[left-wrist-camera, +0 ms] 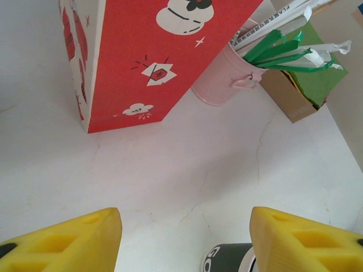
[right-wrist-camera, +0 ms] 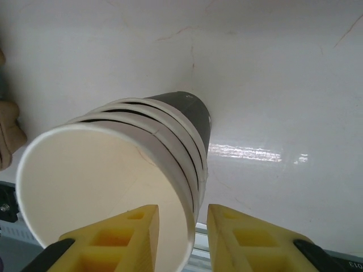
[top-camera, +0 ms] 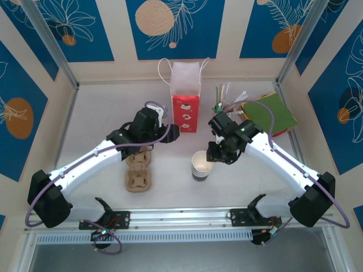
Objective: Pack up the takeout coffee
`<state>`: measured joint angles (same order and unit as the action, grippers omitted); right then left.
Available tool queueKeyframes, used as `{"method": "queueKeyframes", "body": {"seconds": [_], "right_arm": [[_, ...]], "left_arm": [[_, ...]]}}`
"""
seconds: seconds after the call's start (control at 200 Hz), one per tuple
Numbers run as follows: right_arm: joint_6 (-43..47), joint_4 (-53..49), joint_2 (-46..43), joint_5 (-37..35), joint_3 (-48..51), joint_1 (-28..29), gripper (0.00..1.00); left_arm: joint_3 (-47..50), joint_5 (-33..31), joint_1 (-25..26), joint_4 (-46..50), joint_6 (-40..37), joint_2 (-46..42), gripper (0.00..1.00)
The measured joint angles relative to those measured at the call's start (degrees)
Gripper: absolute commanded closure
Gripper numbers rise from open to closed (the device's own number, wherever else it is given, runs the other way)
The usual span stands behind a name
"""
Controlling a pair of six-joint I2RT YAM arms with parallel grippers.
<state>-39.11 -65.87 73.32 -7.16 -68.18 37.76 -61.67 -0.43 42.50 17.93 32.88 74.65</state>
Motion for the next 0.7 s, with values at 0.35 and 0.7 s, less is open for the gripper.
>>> {"method": "queueKeyframes", "body": {"seconds": [0.35, 0.7], "right_arm": [[0.02, -0.72, 0.55, -0.24, -0.13, 0.00, 0.76], [0.50, 0.00, 1.86, -0.11, -0.11, -1.05, 0.91]], "left_arm": [[1.42, -1.55, 0.04, 1.25, -0.39, -2.49, 0.37], [1.42, -2.47, 0.04, 2.47, -0.37, -3.80, 0.36]]}}
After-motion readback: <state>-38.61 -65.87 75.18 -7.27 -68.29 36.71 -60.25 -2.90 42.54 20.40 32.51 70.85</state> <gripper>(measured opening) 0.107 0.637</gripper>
